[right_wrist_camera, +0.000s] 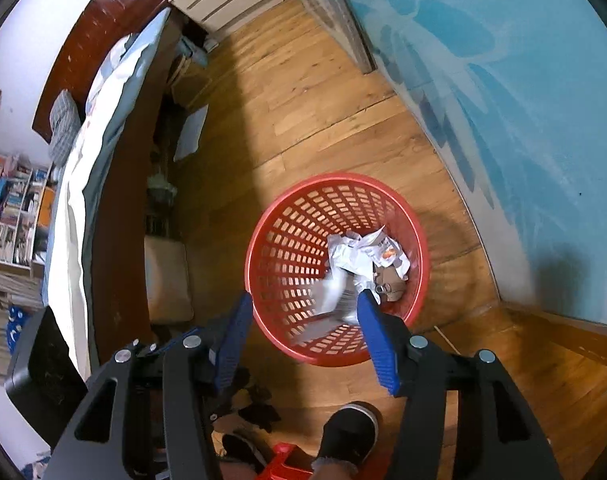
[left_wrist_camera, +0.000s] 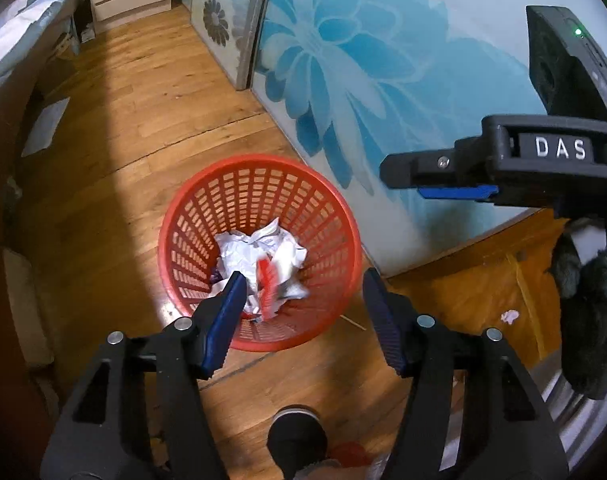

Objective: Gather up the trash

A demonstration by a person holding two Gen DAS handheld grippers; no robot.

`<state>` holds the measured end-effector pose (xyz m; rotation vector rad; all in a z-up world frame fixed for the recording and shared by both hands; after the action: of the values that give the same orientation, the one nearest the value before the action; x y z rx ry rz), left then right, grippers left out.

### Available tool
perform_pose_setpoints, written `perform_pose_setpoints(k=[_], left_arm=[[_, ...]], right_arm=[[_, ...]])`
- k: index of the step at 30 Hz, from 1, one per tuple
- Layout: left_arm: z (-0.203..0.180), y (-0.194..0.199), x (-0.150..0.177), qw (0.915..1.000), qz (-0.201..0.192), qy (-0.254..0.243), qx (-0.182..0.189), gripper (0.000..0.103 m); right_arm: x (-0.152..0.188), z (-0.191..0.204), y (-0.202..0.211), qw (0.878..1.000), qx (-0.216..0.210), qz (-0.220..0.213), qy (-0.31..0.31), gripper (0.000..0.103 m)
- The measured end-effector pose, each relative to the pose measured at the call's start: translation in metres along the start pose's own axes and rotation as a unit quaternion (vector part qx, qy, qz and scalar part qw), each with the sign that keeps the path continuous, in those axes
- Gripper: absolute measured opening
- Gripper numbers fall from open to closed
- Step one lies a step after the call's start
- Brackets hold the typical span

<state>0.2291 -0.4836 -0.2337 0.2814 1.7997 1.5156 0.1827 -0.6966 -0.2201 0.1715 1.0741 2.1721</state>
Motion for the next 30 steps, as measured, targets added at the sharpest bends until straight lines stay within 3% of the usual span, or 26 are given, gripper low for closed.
perform_pose_setpoints(k=[11,17,20,23,27,30], left_arm=[[0.008,0.035,0.000,0.9995,-0.030,-0.003,-0.012,0.061],[0.053,0.106,0.005,0.9942,-0.083,0.013,-0.067,0.061],[0.100,0.170,0.015,0.9850,-0.123,0.041,-0.115,0.061],[0.140,0.232,0.030,0.9698,-0.159,0.061,-0.174,0.061],[0.189,0.304,0.059,0.9526,-0.202,0.101,-0.204,0.068],[0.222,0.344,0.089,0.9375,-0.226,0.127,-0.232,0.071]], right_arm=[[-0.002,0.008,0.017,0.999,-0.026,-0.028,0.008,0.056],[0.003,0.037,0.040,0.996,-0.026,-0.074,0.046,0.056],[0.010,0.083,0.056,0.986,0.020,-0.107,0.130,0.056],[0.023,0.131,0.082,0.973,0.014,-0.156,0.171,0.057],[0.056,0.211,0.107,0.949,0.010,-0.207,0.237,0.059],[0.089,0.270,0.112,0.934,-0.018,-0.229,0.272,0.063]])
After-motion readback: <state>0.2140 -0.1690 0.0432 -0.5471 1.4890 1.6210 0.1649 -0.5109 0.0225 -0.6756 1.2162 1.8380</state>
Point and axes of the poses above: each gripper's, at about its wrist camera, not at the fingertips, and y roughly against the way its jaws point, z to its left, x to its underside, the point moved 1 cm from there along -y, roughly the way its jaws point, and after that the axes turned 14 degrees about -x, right-handed, at the moved point
